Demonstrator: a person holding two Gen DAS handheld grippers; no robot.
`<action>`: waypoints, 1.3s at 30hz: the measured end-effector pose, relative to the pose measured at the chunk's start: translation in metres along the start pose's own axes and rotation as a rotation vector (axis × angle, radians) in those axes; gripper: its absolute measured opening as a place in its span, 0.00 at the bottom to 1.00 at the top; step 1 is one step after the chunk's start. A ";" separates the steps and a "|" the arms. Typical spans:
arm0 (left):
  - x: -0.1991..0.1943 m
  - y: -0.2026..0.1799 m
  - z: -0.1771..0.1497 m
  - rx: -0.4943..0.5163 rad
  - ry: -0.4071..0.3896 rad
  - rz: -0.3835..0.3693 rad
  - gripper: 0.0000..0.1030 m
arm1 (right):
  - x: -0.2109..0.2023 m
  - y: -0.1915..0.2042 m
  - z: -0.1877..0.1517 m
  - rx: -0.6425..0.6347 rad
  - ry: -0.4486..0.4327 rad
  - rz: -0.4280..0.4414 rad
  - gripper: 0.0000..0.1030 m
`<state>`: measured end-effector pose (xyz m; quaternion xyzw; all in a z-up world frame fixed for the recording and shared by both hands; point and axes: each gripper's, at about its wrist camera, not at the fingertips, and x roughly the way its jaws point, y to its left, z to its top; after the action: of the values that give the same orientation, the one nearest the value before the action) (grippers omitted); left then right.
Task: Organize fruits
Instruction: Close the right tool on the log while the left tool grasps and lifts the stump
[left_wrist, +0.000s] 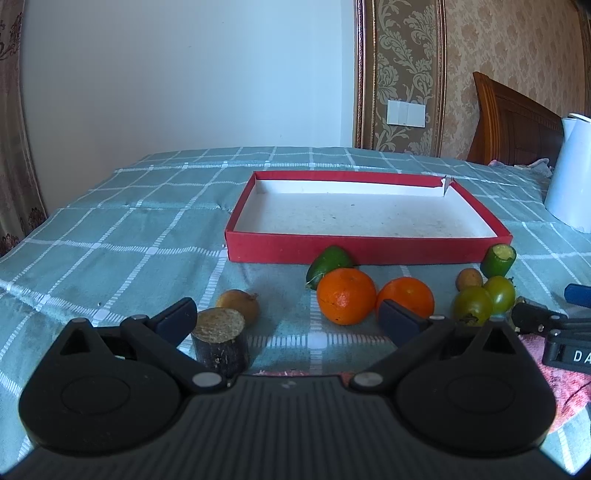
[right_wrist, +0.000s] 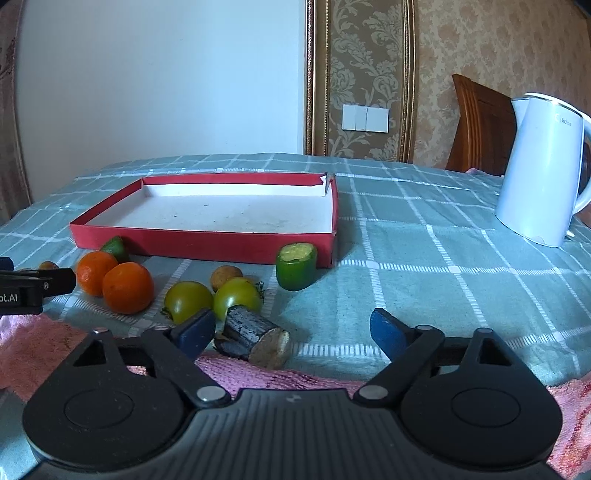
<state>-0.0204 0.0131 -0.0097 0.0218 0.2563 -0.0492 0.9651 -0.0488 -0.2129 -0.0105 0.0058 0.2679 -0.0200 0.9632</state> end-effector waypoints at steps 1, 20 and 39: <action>0.000 0.000 0.000 0.000 0.000 0.001 1.00 | 0.000 0.000 0.000 0.001 0.001 0.005 0.83; -0.003 0.017 0.001 -0.034 0.000 0.007 1.00 | 0.002 0.004 -0.004 -0.017 0.040 0.150 0.44; 0.000 0.044 -0.006 0.026 -0.005 0.069 0.94 | 0.005 -0.011 -0.003 0.079 0.039 0.147 0.43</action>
<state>-0.0187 0.0573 -0.0143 0.0431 0.2522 -0.0195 0.9665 -0.0465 -0.2241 -0.0157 0.0639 0.2843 0.0402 0.9558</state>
